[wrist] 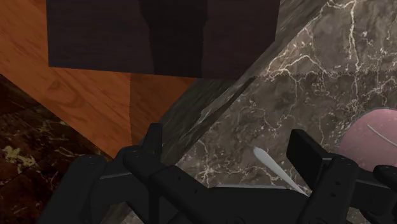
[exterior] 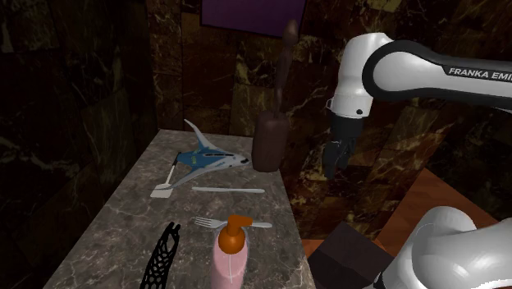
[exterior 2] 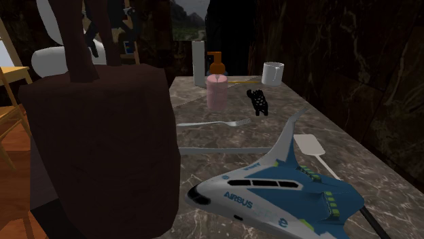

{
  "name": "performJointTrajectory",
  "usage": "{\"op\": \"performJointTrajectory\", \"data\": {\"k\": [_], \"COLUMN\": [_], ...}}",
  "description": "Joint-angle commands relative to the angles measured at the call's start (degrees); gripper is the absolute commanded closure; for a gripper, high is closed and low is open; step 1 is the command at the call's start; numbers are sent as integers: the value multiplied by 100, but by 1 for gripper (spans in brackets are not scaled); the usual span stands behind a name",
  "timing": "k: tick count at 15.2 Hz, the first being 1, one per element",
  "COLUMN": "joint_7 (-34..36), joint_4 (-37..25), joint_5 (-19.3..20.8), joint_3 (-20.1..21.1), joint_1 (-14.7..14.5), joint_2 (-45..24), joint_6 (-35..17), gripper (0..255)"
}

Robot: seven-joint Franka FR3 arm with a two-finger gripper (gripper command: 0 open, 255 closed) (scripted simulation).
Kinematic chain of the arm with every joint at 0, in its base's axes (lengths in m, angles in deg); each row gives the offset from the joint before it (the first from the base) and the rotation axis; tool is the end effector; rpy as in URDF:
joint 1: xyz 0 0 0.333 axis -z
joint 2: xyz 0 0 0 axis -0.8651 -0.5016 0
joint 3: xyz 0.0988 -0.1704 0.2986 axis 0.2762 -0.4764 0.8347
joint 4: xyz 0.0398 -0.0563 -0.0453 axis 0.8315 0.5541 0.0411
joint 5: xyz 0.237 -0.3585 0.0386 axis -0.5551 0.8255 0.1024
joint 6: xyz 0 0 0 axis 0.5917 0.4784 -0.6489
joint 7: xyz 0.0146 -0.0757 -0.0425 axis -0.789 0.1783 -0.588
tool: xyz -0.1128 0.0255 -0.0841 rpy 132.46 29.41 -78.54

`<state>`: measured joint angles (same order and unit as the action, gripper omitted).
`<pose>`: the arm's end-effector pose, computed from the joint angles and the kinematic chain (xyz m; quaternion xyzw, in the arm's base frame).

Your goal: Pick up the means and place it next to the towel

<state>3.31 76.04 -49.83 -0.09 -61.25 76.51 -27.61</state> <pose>0.3058 0.0514 0.5361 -0.9958 -0.0130 0.0855 0.0289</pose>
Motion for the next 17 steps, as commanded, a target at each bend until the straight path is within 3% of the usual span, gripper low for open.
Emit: {"op": "performJointTrajectory", "data": {"k": [1,9,17], "joint_7": [0,-1296,-2391], "joint_4": [0,-320,-1084], "joint_5": [0,322,567], "joint_3": [0,-60,38], "joint_1": [0,-306,-577], "joint_2": [0,-1575,-3211], "joint_6": [0,-1428,-2519], "gripper": [0,0,0]}}
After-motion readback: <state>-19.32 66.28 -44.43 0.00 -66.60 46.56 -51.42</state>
